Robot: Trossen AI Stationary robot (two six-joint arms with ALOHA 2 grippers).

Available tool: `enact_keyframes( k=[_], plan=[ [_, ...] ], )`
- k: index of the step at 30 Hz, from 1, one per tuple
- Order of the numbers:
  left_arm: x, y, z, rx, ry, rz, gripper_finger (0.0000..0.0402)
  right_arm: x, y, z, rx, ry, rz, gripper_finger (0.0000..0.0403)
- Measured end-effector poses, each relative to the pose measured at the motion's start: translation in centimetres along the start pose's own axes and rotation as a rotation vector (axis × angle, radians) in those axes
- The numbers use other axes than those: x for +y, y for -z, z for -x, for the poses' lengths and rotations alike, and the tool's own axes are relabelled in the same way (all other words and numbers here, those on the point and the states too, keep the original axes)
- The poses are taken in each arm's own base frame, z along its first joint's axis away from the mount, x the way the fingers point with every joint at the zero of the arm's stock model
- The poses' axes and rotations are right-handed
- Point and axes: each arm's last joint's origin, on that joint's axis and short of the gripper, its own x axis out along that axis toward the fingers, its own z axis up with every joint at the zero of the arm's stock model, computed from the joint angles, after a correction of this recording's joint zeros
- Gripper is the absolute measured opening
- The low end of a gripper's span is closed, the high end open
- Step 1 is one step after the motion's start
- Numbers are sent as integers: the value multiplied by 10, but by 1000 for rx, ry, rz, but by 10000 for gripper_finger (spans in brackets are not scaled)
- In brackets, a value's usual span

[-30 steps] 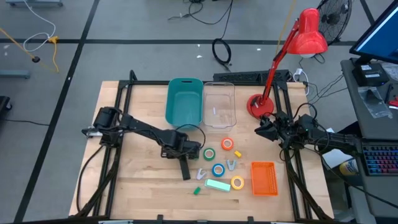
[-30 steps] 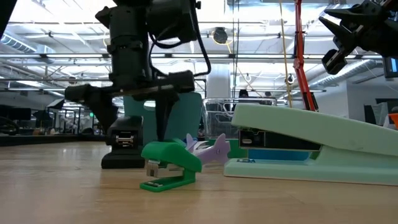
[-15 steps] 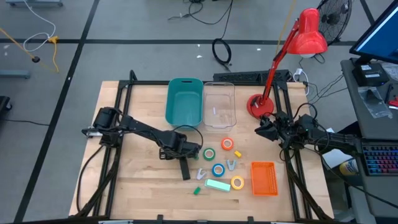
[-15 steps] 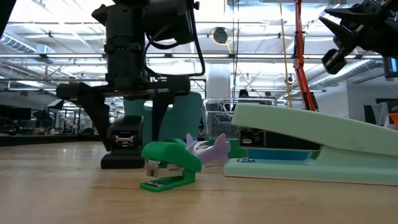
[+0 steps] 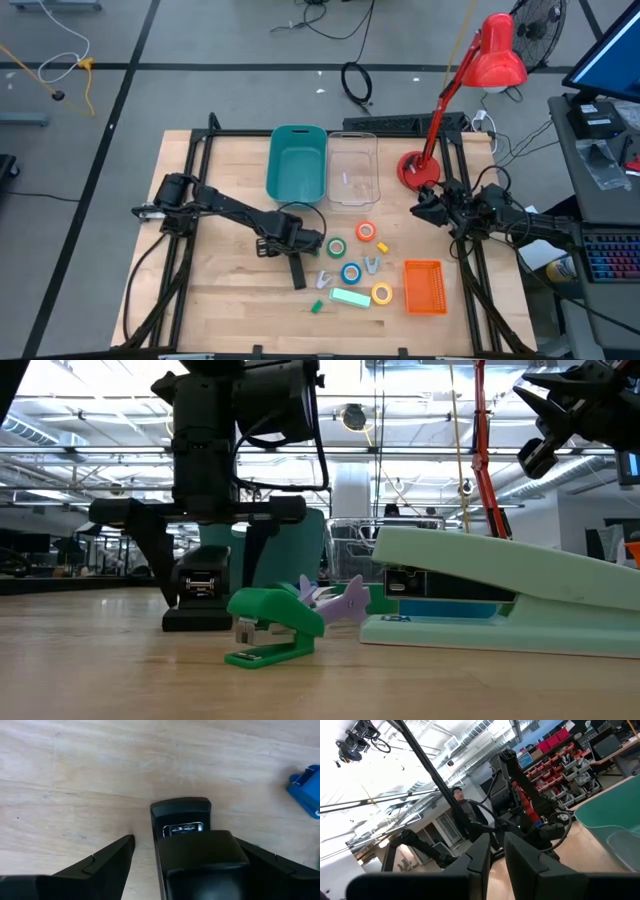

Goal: Pick and place Stapler, Stapler remover, tape
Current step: Put the large black stapler into the green bin

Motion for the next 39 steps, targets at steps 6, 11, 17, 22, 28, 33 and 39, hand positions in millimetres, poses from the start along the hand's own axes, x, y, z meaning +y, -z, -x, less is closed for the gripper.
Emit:
enact_keyframes(
  k=[6, 11, 17, 22, 28, 33, 39],
  plan=[
    [1, 0, -2, 16, -20, 1, 283, 0, 0, 0, 1, 2, -1, 50],
    [1, 0, -3, 12, -23, 4, 224, 0, 0, 0, 1, 1, -1, 50],
    [1, -1, -3, -12, -16, 5, 163, 0, 0, 0, 1, 2, -1, 50],
    [1, -1, -4, -16, -16, 4, 166, 0, 0, 0, 2, 2, -1, 50],
    [2, -1, -3, -17, -14, 1, 163, 0, 0, 0, 2, 1, -1, 50],
    [2, -1, 0, -16, -5, -21, 161, 0, 0, 0, 1, 2, -1, 50],
    [3, -1, 4, -13, 5, -45, 161, 0, 0, 0, 2, 1, -1, 50]
  ],
)
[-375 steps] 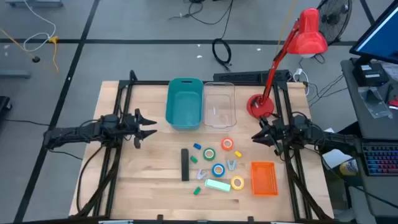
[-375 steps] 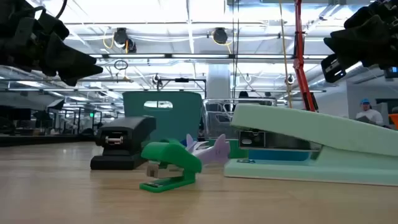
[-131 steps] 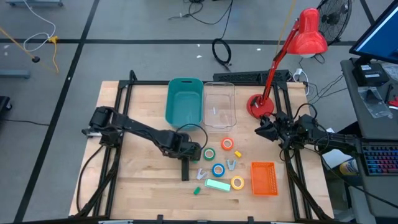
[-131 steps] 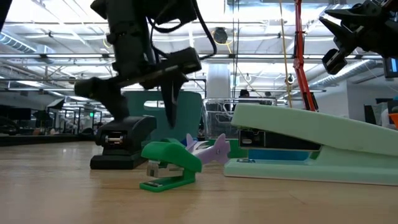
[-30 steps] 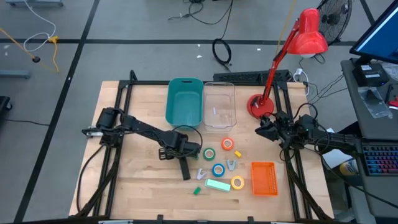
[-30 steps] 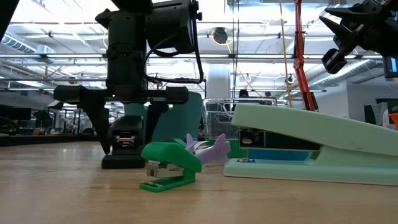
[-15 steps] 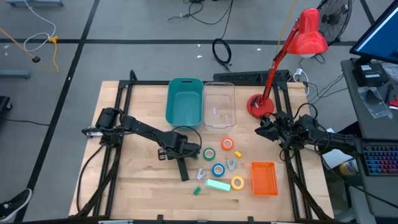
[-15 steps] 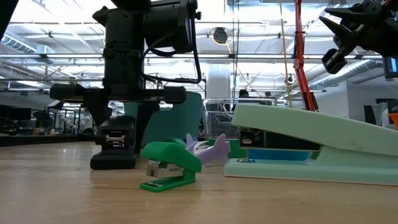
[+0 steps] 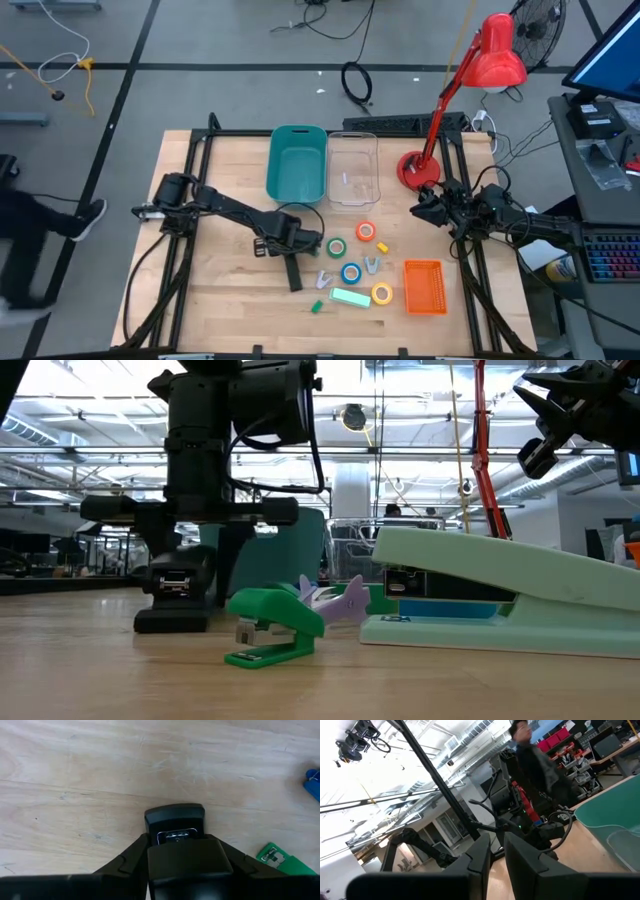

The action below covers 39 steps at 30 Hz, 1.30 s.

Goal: Pick and place Stapler, Stapler remover, tape
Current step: Put the large black stapler into the green bin

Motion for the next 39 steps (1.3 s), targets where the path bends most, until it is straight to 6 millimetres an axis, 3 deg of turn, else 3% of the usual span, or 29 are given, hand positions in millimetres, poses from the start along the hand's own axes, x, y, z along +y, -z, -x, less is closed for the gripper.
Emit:
enact_keyframes(
  k=[6, 18, 39],
  plan=[
    [3, -2, 10, -9, 18, -11, 161, 0, 0, 0, 0, 0, 0, 50],
    [9, -6, 66, -53, 229, -9, 157, 0, 0, 0, -3, -2, 1, 50],
    [9, -8, 68, -101, 246, -50, 157, 0, 0, 0, -1, -1, 1, 50]
  ],
)
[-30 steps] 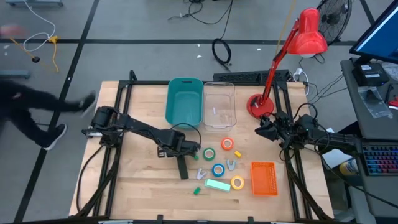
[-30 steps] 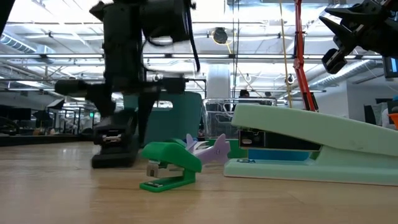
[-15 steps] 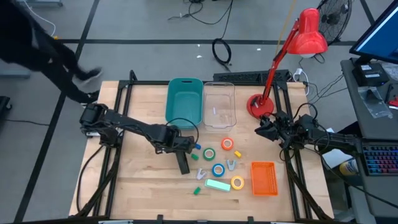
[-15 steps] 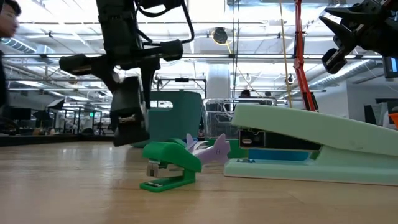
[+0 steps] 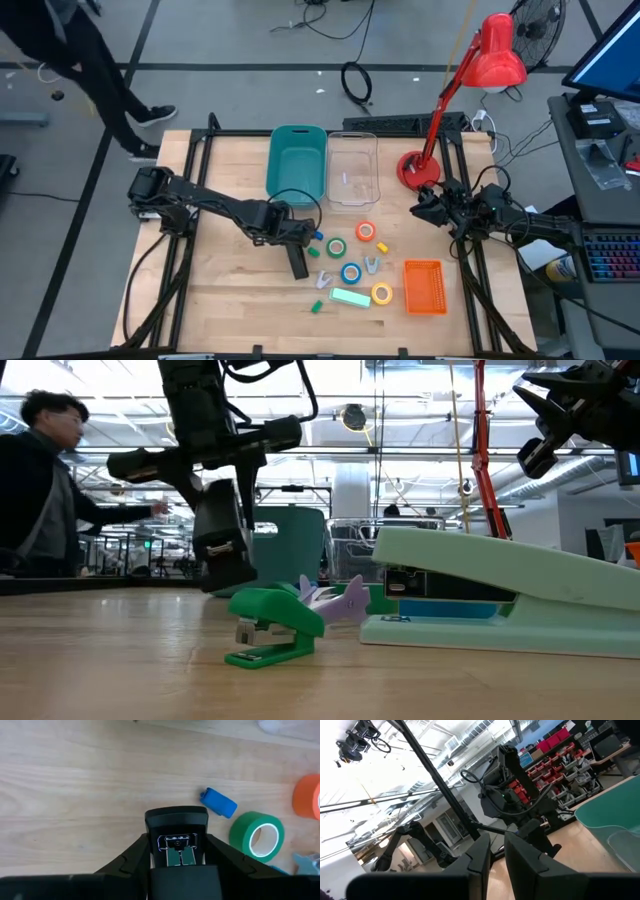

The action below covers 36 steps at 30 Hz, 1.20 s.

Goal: Pick and place Stapler, Stapler remover, tape
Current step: Put the large black stapler into the green bin

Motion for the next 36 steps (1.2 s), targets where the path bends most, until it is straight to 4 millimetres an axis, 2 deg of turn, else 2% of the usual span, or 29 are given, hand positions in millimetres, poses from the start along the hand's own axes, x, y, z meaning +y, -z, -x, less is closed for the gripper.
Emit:
enact_keyframes(
  k=[6, 13, 28, 36],
  plan=[
    [-3, 2, 0, 45, 23, -6, 157, 0, 0, 0, 0, 0, 0, 50],
    [-8, -5, 12, 76, 100, -1, 157, 0, 0, 0, 0, 0, 0, 50],
    [-3, -47, 67, 123, 265, 17, 157, -1, 1, -1, 10, 13, -5, 50],
    [-3, -77, 78, 127, 329, 44, 157, -4, 3, -3, 33, 35, -17, 50]
  ],
)
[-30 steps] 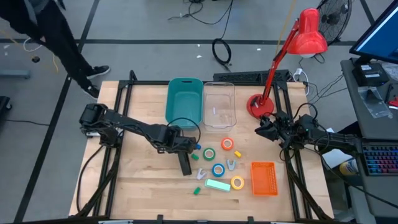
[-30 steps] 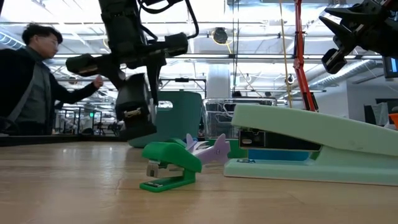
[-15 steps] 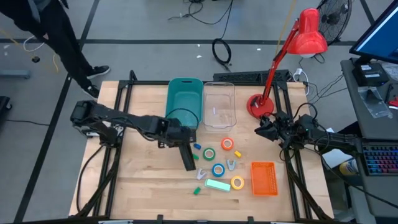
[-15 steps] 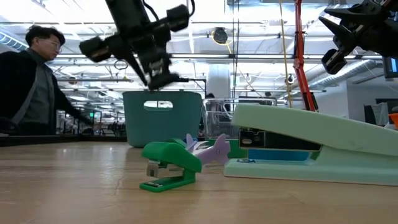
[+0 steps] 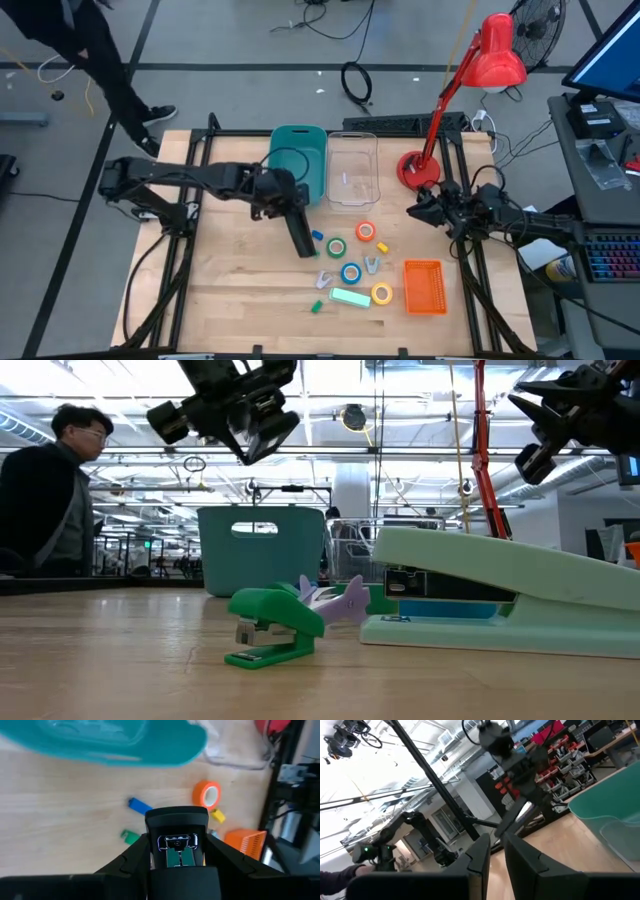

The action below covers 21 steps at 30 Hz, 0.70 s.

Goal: Pick and place Stapler, Stapler remover, tape
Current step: Put the large black stapler into the green bin

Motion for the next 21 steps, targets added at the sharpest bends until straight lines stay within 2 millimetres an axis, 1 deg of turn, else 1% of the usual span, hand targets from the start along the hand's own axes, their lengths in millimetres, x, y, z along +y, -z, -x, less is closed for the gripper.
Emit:
enact_keyframes(
  k=[3, 5, 10, 14, 17, 21],
  plan=[
    [-4, -12, 1, 16, 34, 6, 156, -1, 1, -1, 9, 8, -4, 50],
    [-9, -21, 5, 29, 48, -2, 156, -2, 1, -1, 16, 14, -7, 50],
    [-23, -47, 23, 2, 121, -13, 156, -3, 2, -3, 27, 25, -13, 50],
    [-33, -69, 44, -45, 149, -24, 156, -4, 3, -3, 34, 30, -16, 50],
    [-34, -85, 56, -88, 150, -18, 156, -4, 3, -3, 34, 30, -16, 50],
    [-34, -105, 65, -147, 166, 2, 156, -4, 3, -3, 34, 30, -16, 50]
  ],
)
